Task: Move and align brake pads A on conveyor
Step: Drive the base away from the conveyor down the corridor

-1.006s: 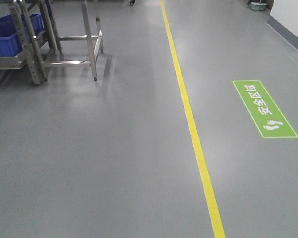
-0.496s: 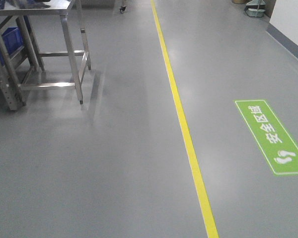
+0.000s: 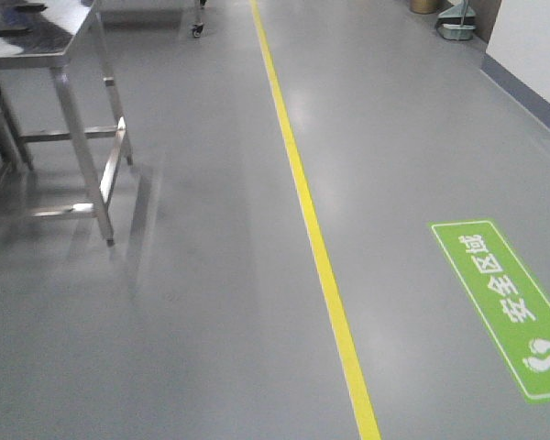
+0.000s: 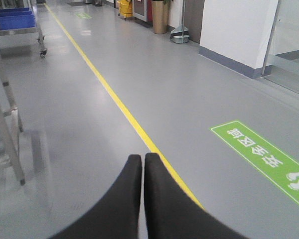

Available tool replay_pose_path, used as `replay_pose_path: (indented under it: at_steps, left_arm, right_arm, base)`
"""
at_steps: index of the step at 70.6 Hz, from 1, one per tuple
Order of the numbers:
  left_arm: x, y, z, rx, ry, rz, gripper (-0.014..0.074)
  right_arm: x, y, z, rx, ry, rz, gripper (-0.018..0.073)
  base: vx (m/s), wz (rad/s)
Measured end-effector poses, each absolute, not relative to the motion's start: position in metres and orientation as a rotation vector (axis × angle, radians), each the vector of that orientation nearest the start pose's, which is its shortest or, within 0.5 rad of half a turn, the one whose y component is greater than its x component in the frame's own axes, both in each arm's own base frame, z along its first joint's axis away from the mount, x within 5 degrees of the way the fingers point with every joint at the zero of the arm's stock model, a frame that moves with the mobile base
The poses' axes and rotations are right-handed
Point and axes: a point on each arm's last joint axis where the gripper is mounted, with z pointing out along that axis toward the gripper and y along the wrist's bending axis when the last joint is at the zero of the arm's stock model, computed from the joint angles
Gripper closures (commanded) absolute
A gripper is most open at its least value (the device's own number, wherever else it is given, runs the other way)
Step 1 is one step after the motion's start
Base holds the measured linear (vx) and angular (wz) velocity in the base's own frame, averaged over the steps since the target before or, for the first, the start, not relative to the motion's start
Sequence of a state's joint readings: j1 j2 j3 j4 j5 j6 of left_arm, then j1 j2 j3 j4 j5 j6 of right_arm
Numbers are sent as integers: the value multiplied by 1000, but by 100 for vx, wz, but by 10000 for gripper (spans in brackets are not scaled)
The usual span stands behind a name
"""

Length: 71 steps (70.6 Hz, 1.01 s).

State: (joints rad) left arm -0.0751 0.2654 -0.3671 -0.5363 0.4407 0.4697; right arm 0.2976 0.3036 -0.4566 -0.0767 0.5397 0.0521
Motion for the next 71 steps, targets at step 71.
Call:
replay_pose_path:
  at_steps: [71]
  left_arm:
    - [65,-25,286,205,1758,-266,603]
  right_arm:
    - [65,16,298,-263,1853,159,568]
  base:
    - [66,-5]
